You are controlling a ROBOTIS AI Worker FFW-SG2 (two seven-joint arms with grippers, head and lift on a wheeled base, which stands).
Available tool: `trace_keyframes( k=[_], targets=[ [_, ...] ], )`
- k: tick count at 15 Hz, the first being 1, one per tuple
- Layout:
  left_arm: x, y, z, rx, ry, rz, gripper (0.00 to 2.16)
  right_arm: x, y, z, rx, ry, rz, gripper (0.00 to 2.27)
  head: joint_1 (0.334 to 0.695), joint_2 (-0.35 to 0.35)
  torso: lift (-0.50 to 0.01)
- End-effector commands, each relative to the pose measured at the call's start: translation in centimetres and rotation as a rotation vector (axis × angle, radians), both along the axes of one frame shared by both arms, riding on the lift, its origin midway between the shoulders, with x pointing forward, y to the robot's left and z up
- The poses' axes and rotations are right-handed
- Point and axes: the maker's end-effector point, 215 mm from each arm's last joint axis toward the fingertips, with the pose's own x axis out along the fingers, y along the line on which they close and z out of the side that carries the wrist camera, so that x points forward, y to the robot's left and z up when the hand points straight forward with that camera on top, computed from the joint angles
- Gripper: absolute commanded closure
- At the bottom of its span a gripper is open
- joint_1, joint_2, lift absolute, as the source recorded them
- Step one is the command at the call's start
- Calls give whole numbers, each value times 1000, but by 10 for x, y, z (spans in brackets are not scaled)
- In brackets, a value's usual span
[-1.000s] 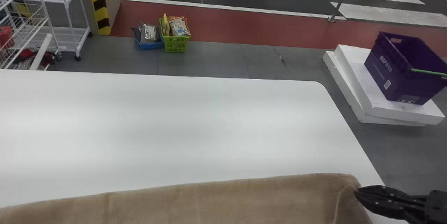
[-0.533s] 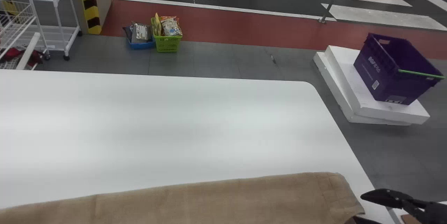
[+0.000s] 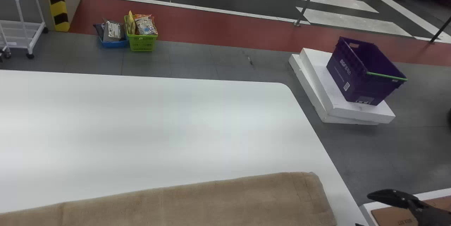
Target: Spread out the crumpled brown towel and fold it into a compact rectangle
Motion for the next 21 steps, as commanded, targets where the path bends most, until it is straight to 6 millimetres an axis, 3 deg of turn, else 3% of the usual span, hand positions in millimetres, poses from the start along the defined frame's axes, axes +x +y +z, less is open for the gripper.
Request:
trace_keyframes(
  k=[1, 4, 7, 12, 15, 18, 21],
  targets=[
    [0, 4, 2, 5, -3, 8, 225, 7, 3, 13, 60, -44, -24, 171, 695, -350, -127],
    [-1, 13, 6, 18, -17, 22, 191, 16, 5, 32, 79, -105, -32, 174, 695, -350, -127],
    [-7, 17, 5, 34, -15, 18, 184, 17, 11, 33, 85, -115, -28, 174, 695, -350, -127],
    [-5, 12, 25, 31, -79, 10, 188, 19, 19, 38, 82, -130, -18, 174, 695, -333, -127],
    [0, 6, 37, -17, -103, 23, 184, 23, 34, 39, 16, -144, 45, 174, 695, -327, -127],
    [24, 19, 41, -146, -56, 128, 181, 29, 65, 25, -110, -101, 169, 178, 695, -291, -127],
    [30, 14, 32, -220, -25, 145, 181, 34, 90, 9, -221, -40, 264, 201, 695, -190, -127]
  ],
)
